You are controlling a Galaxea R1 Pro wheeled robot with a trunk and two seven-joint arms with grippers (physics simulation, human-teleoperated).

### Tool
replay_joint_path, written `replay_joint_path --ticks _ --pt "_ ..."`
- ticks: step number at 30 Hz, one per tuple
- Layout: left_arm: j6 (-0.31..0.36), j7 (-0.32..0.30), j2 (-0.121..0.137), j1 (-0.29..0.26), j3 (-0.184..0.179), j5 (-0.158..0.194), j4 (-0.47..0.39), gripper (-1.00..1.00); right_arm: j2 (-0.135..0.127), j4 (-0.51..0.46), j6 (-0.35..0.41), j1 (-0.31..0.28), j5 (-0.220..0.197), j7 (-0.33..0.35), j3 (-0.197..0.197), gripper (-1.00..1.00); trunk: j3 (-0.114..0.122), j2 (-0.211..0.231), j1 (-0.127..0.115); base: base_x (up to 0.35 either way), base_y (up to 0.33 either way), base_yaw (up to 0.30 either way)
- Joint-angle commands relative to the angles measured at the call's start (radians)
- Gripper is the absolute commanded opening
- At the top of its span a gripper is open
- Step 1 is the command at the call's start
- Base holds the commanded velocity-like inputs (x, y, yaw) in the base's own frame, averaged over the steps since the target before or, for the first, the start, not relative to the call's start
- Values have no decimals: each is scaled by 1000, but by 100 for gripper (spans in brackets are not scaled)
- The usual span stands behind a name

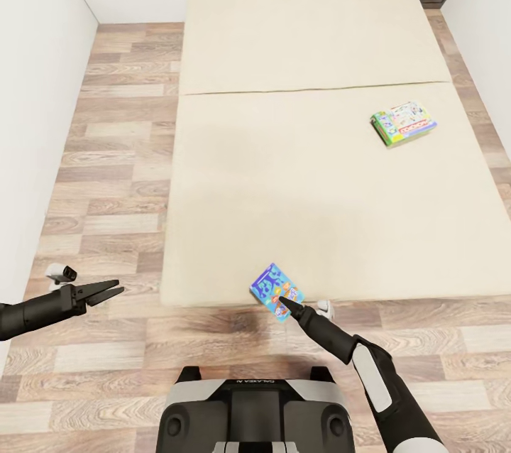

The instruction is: Put all the toys in the child's room - the three board games (two on the bed and one on the table), the two jigsaw puzzles on the table, and the tennis ball on the table - inside the toy box on the table in the child's room.

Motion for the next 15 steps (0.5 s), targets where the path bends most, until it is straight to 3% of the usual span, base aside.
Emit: replay_joint_path --ticks 1,13,14,15 --pt "10 -3 0 0 0 0 0 100 1 0 7 0 -4 2 -3 100 0 0 0 54 27 0" --pt "10 -2 -2 0 1 0 0 100 2 0 7 0 -4 0 -3 100 0 0 0 13 7 0" --pt "10 -3 -1 0 0 0 0 100 2 0 7 0 -4 0 -3 -100 0 0 0 1 1 0" --pt "10 -3 -1 0 0 1 0 100 2 0 7 0 -4 0 -3 -100 0 0 0 0 0 0"
